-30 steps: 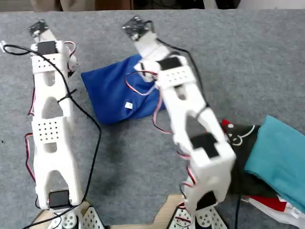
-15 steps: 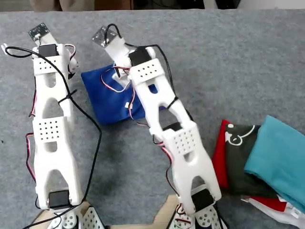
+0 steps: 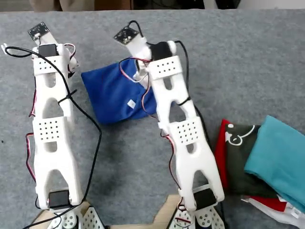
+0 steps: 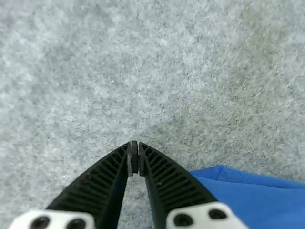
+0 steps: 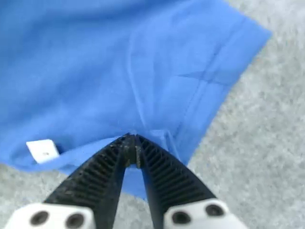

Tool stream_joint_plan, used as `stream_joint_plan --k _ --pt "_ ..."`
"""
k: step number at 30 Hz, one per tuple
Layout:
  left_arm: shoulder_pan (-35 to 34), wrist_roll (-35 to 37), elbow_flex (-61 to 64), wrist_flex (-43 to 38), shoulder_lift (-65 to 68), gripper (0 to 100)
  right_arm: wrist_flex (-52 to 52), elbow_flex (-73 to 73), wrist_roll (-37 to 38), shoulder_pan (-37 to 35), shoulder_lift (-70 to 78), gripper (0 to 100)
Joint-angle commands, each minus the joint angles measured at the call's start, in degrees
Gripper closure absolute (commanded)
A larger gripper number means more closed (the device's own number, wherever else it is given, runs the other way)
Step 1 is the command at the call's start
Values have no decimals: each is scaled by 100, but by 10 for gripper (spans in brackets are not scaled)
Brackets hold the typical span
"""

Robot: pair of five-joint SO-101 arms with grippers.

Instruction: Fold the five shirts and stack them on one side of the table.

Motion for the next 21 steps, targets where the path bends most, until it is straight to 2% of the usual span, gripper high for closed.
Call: stream_joint_plan --k 1,12,21 --pt "9 0 -105 -70 -66 981 132 444 35 251 -435 993" --pt "18 0 -105 -79 -66 980 88 3802 62 778 -2378 993" --pt "70 0 -70 -132 -66 980 -193 4690 53 1138 -2589 993"
